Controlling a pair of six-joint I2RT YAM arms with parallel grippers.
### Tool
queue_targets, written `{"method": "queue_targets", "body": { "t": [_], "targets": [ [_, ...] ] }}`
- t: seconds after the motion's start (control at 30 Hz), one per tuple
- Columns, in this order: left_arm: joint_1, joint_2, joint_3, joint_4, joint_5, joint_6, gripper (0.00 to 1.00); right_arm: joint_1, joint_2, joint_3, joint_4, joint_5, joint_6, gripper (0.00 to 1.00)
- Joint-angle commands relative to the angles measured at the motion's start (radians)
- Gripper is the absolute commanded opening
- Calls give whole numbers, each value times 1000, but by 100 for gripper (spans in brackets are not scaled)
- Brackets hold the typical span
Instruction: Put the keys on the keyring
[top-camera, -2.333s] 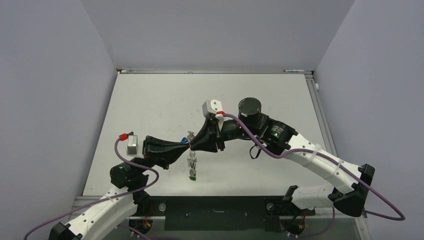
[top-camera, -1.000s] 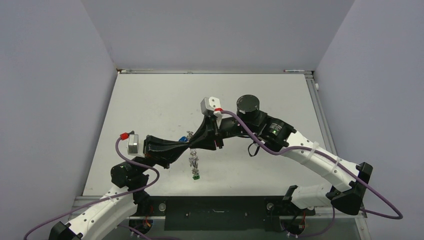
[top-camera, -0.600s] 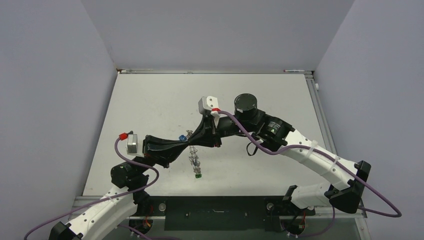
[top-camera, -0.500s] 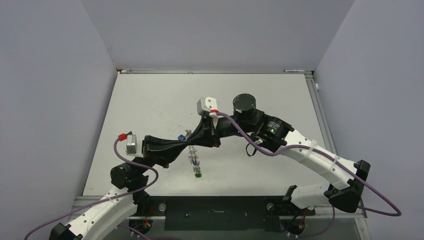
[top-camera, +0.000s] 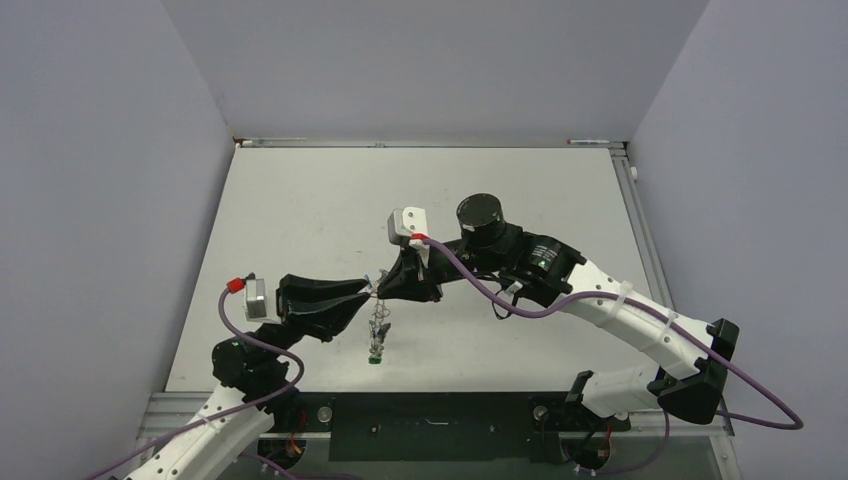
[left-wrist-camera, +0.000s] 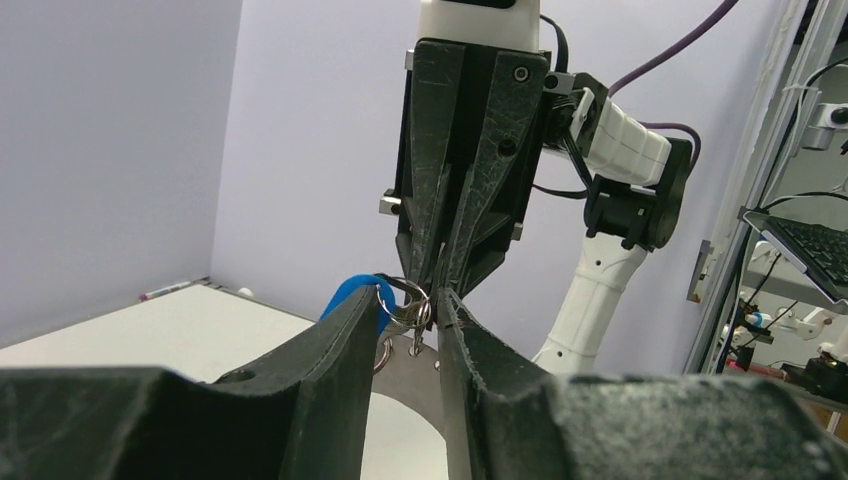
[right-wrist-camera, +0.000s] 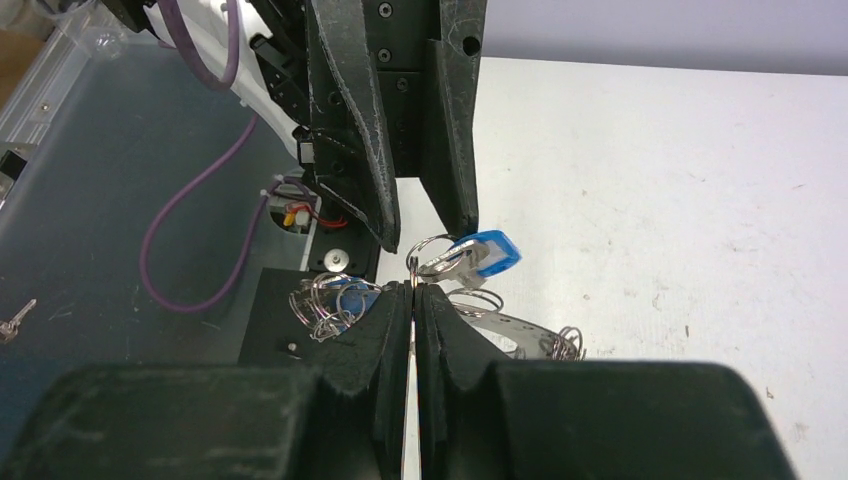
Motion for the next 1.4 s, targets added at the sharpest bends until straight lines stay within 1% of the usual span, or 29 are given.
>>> {"method": "queue_targets", "body": {
  "t": [0.0,0.1,0.2,0.37,0.43,0.57,0.7,0.77,0.87,1.03,1.2,1.3,1.37],
  "targets": [
    [-2,-55,49,-129,-8,56,26,1,-16,64,24,16,-38,5],
    [-2,-106,65,-231,-10,96,28,-1,-16,79,-6,27,-53,5],
    [-2,-161,88,-356,-14,159,34,-3,-17,93,-39,35,-66,5],
    [-2,-226,176,-617,-62,368,49,-2,-25,107,-80,54,-74,5],
    [-2,-227,204,-691,-47,463,52,-1,-24,113,-97,51,-77,5],
    [-2,-184,266,-816,57,646,52,7,-20,125,-138,47,-89,5],
    [-2,-106,350,-1019,222,862,53,19,-20,128,-171,39,-96,5],
    [-2,-68,392,-1085,276,961,53,26,-20,130,-186,35,-98,5],
    [-4,-39,400,-1068,304,961,50,36,-23,127,-200,37,-97,5],
    [-5,-17,380,-971,385,907,47,39,-36,106,-190,44,-93,5],
    [-5,-10,356,-876,388,851,44,38,-43,98,-179,43,-93,5],
    [-5,-2,352,-850,393,837,44,39,-39,95,-178,38,-93,5],
    [-5,8,347,-832,390,830,42,40,-38,94,-176,32,-93,5]
  ]
}}
